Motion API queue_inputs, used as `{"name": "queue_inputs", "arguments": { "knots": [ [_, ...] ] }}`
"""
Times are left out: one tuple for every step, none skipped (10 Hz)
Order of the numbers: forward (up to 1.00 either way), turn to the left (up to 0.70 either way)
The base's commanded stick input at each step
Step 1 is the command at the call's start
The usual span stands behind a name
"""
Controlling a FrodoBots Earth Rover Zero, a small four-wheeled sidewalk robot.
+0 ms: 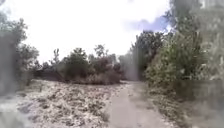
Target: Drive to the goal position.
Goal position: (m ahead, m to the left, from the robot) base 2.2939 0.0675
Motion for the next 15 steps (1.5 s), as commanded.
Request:
{"name": "queue_inputs", "arguments": {
  "knots": [
    [0.44, 0.02],
    [0.44, 0.02],
    [0.44, 0.02],
    [0.44, 0.02],
    [0.44, 0.02],
    [0.44, 0.02],
    [0.44, 0.02],
    [0.44, 0.02],
    [0.44, 0.02],
    [0.44, 0.02],
    [0.44, 0.02],
    [0.44, 0.02],
    [0.44, 0.02],
    [0.44, 0.02],
    [0.44, 0.02]
  ]
}}
